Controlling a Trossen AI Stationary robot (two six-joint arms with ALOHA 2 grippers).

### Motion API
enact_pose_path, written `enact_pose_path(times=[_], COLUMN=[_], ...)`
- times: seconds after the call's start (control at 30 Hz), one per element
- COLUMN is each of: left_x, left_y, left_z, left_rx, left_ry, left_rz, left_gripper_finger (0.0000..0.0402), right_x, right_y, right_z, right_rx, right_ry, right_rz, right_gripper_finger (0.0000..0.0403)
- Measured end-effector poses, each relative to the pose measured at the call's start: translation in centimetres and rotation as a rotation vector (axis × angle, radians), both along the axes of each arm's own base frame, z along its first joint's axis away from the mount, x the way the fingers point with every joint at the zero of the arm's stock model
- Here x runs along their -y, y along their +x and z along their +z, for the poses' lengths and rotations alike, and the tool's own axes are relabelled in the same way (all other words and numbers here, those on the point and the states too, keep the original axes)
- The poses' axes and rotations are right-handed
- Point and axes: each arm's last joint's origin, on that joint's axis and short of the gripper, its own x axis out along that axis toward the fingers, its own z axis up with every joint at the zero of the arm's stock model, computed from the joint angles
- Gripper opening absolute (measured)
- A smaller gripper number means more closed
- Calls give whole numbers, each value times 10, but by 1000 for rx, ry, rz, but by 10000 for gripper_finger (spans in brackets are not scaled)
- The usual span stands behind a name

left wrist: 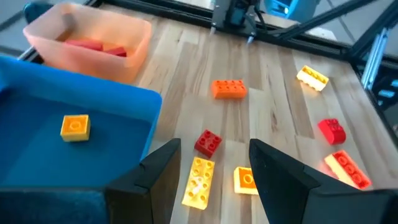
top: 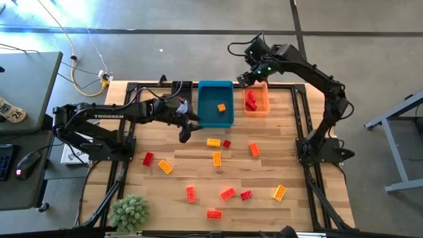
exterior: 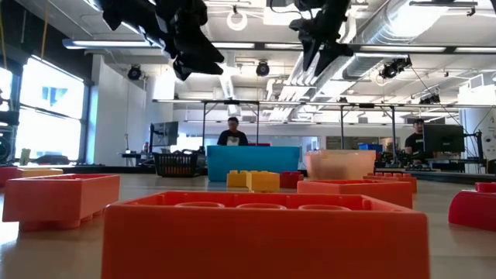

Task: Sort & place blocks by color
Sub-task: Put the yellow game piece into the blue bin

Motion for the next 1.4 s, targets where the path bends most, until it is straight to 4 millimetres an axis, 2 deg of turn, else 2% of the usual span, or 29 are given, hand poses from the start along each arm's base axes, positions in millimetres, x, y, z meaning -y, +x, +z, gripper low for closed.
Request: enact_pose_path(times=[0.27, 0.47, 0.63, 0.9, 1.13, 1.4], left_x=[7, 13, 18, 21, 20, 19], left_y=[19, 37, 53, 73, 81, 84], left_z=[13, 0, -19, -64, -98, -120], left_rx=[10, -47, -107, -238, -361, -435], left_ry=[153, 197, 178, 140, 162, 172], left_rz=[-98, -176, -210, -248, -204, -178], left_gripper_finger=[179, 181, 194, 233, 239, 239], right_x=[-23, -37, -46, -58, -63, -63], right_y=[11, 19, 23, 29, 31, 31], right_z=[3, 3, 3, 3, 3, 3], right_rx=[-15, -20, -12, -12, -28, -29], right_ry=[-45, -65, -57, -56, -93, -94], right_rz=[-17, -31, -21, 18, 16, 18], right_gripper_finger=[172, 172, 172, 172, 172, 172])
